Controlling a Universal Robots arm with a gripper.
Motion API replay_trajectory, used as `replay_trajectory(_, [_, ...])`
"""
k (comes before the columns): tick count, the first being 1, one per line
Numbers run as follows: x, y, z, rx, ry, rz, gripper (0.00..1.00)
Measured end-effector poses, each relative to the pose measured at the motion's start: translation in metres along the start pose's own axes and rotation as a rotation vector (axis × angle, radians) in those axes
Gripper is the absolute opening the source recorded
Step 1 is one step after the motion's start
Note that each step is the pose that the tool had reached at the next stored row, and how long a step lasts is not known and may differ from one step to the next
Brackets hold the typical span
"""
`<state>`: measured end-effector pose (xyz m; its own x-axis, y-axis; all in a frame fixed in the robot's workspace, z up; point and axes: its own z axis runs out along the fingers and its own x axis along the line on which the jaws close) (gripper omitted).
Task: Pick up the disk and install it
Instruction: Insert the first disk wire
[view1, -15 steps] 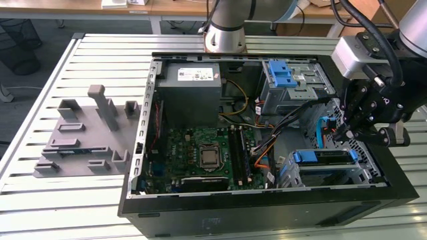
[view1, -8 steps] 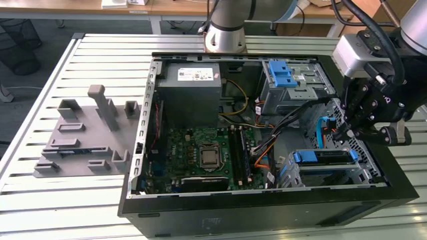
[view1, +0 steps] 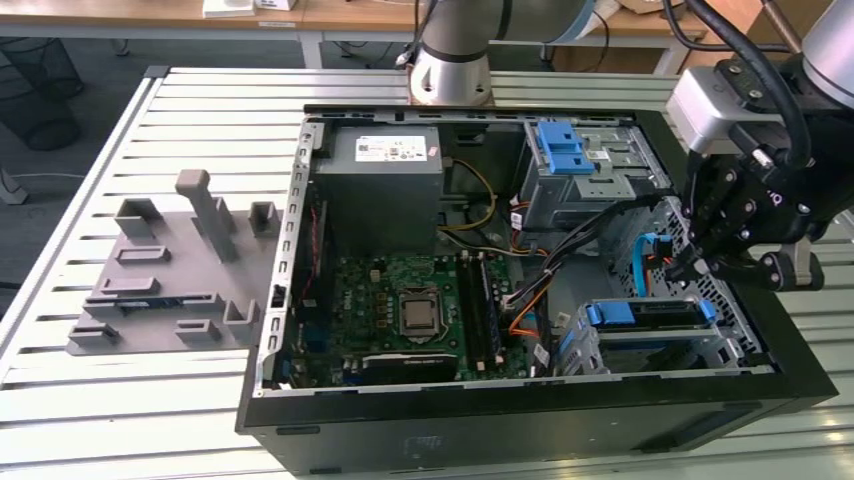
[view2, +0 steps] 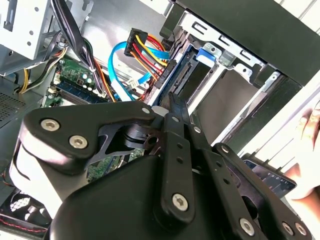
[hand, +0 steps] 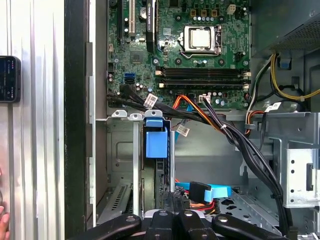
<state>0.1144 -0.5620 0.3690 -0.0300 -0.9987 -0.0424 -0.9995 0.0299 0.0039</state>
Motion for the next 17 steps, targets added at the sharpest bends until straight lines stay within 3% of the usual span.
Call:
replay_trajectory(10, [-0.0061,-0.0015,0.0011,0.0004,-0.0001,0.0,0.11])
replay_trajectory(17, [-0.012,-0.0058,0.0059,0.0005,-0.0002,0.0,0.11])
